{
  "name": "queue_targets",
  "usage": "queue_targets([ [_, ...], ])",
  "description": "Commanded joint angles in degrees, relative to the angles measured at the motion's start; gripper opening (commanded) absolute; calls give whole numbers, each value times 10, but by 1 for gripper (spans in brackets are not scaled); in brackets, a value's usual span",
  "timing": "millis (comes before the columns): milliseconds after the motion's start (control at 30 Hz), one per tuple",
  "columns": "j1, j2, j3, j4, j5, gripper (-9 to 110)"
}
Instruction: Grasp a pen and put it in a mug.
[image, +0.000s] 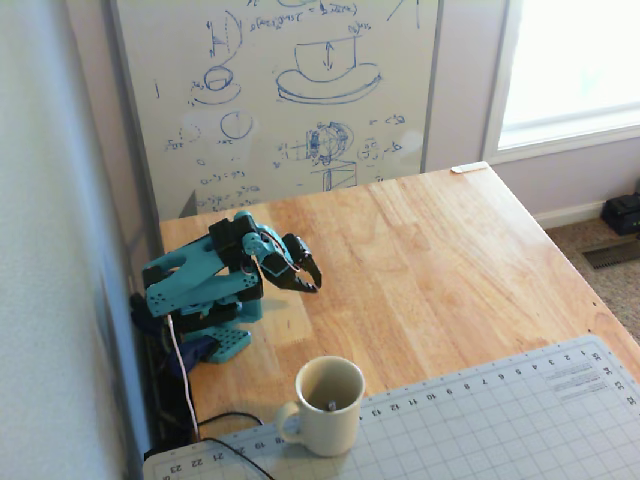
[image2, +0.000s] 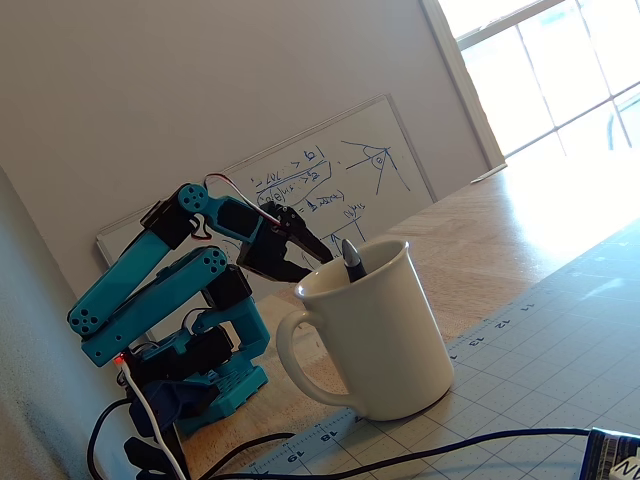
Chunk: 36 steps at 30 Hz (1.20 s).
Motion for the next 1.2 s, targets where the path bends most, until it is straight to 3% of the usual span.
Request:
queue_targets([
  [0, -11, 15, 11, 8, 4, 1],
  [900, -3, 16, 43, -16, 20, 2],
  [1167, -11, 15, 44, -10, 128, 2],
])
